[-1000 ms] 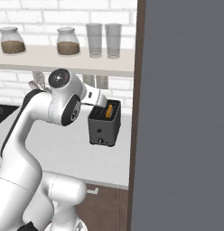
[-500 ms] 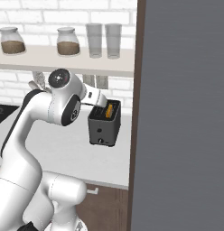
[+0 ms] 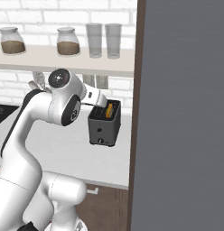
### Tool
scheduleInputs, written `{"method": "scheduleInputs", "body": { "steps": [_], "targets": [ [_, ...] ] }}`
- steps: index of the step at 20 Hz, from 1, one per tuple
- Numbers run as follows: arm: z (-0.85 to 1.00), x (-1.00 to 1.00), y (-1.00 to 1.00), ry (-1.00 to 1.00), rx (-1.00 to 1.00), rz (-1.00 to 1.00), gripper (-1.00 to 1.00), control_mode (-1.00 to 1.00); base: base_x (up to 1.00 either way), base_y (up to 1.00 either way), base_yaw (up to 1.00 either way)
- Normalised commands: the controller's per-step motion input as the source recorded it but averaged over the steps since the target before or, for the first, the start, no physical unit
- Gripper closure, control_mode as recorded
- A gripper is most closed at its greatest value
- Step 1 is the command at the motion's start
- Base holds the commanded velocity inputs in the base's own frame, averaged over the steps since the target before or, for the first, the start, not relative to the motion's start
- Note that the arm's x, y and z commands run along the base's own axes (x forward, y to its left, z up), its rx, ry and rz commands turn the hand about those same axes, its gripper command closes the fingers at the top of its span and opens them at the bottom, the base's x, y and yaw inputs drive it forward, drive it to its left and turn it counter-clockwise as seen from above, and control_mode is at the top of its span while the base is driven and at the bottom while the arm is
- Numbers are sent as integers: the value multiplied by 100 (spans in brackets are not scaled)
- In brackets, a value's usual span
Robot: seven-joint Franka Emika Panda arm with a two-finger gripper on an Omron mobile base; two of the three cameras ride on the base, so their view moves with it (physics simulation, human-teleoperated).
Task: Start the toaster. Once the lever pops up, take the bread to the plate on the dining counter.
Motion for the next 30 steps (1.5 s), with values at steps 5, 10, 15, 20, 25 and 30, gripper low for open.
{"method": "scheduleInputs", "body": {
  "steps": [5, 10, 15, 20, 25, 30],
  "targets": [
    [0, 0, 0, 0, 0, 0, -100, -100, 0, 0, 0],
    [0, 0, 0, 0, 0, 0, -100, -100, 0, 0, 0],
    [0, 0, 0, 0, 0, 0, -100, -100, 0, 0, 0],
    [0, 0, 0, 0, 0, 0, -100, -100, 0, 0, 0],
    [0, 0, 0, 0, 0, 0, -100, -100, 0, 0, 0],
    [0, 0, 0, 0, 0, 0, -100, -100, 0, 0, 0]
  ]
}}
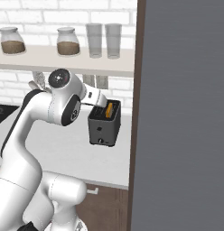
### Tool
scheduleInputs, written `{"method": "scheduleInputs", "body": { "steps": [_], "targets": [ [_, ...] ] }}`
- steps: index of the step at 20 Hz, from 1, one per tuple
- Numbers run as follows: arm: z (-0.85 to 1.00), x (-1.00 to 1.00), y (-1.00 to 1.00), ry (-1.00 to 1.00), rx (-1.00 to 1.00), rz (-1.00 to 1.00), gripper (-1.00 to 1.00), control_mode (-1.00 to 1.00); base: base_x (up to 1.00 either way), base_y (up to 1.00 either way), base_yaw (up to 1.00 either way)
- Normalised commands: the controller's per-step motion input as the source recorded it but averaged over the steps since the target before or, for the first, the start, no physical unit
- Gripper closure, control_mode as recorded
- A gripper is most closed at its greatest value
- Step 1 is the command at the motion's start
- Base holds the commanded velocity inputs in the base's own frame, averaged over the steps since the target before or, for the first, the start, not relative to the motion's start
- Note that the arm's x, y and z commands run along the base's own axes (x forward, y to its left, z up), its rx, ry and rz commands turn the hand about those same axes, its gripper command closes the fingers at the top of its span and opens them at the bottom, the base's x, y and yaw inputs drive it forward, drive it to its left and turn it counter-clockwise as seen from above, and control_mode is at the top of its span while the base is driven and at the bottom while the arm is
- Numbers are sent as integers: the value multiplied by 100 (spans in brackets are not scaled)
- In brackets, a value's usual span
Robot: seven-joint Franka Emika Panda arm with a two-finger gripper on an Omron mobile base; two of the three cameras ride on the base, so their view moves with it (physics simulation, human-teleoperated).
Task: Start the toaster. Once the lever pops up, take the bread to the plate on the dining counter.
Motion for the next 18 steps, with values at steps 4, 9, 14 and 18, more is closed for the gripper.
{"method": "scheduleInputs", "body": {
  "steps": [4, 9, 14, 18],
  "targets": [
    [0, 0, 0, 0, 0, 0, -100, -100, 0, 0, 0],
    [0, 0, 0, 0, 0, 0, -100, -100, 0, 0, 0],
    [0, 0, 0, 0, 0, 0, -100, -100, 0, 0, 0],
    [0, 0, 0, 0, 0, 0, -100, -100, 0, 0, 0]
  ]
}}
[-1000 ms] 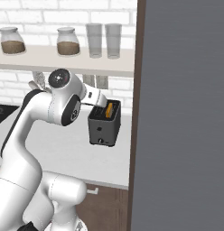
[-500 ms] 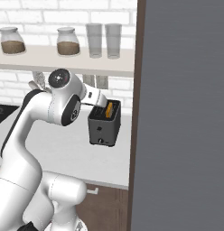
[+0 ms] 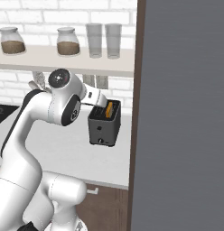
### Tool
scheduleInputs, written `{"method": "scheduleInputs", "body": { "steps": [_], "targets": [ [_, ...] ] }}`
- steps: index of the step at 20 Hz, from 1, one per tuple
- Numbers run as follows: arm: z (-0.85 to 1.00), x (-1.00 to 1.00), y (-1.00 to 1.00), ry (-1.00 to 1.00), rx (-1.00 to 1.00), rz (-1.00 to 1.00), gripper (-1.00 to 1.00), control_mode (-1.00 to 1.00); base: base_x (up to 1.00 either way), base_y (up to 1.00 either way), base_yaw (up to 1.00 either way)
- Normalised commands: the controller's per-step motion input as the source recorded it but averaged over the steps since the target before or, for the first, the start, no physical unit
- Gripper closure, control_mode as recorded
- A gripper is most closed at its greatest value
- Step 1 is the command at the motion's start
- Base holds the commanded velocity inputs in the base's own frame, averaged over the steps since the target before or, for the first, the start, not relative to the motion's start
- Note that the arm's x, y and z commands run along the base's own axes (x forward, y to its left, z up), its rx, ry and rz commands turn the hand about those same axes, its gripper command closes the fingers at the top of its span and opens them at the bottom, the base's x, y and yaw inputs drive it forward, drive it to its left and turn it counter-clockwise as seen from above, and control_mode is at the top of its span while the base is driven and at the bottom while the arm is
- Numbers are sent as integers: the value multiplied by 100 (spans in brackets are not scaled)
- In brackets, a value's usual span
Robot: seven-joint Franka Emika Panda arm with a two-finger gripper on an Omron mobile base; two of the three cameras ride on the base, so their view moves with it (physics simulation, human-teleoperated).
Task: Start the toaster. Once the lever pops up, take the bread to the plate on the dining counter.
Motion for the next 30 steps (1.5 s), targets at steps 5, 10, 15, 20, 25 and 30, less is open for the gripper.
{"method": "scheduleInputs", "body": {
  "steps": [5, 10, 15, 20, 25, 30],
  "targets": [
    [0, 0, 0, 0, 0, 0, -100, -100, 0, 0, 0],
    [0, 0, 0, 0, 0, 0, -100, -100, 0, 0, 0],
    [0, 0, 0, 0, 0, 0, -100, -100, 0, 0, 0],
    [0, 0, 0, 0, 0, 0, -100, -100, 0, 0, 0],
    [0, 0, 0, 0, 0, 0, -100, -100, 0, 0, 0],
    [0, 0, 0, 0, 0, 0, -100, -100, 0, 0, 0]
  ]
}}
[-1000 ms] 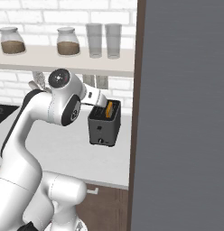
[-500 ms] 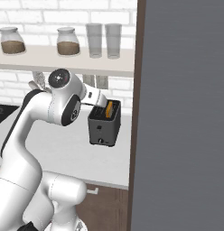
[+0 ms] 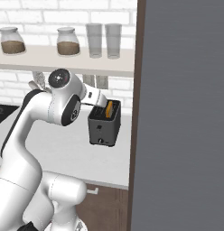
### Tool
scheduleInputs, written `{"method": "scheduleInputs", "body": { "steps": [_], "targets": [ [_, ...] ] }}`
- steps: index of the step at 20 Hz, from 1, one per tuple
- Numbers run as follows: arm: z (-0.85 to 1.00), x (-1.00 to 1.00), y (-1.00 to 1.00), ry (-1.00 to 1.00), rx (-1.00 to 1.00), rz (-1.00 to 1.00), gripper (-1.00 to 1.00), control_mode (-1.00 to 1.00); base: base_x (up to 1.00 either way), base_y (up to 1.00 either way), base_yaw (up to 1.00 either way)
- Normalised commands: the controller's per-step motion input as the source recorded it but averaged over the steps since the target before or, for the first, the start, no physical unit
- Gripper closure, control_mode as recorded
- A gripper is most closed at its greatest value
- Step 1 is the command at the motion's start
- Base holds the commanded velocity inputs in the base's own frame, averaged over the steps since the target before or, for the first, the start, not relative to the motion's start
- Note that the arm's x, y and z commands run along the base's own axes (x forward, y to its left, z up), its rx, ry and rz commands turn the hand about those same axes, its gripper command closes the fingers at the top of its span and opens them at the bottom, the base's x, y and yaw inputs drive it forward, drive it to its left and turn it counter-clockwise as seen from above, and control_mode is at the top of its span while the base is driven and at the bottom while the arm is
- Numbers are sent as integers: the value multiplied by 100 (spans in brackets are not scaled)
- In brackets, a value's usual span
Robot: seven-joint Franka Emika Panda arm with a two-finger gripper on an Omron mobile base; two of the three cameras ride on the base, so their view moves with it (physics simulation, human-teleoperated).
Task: Start the toaster. Once the lever pops up, take the bread to the plate on the dining counter.
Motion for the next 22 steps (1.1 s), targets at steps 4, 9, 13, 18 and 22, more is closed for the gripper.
{"method": "scheduleInputs", "body": {
  "steps": [4, 9, 13, 18, 22],
  "targets": [
    [0, -5, 0, 0, 0, 0, -100, -100, 0, 0, 0],
    [-9, -36, -5, 0, 0, -1, -100, -100, 0, 0, 0],
    [-23, -28, -16, 0, 0, -4, -100, -100, 0, 0, 0],
    [-36, 2, -17, 0, 0, -3, -100, -100, 0, 0, 0],
    [-29, 26, -4, 0, 0, 0, -100, -100, 0, 0, 0]
  ]
}}
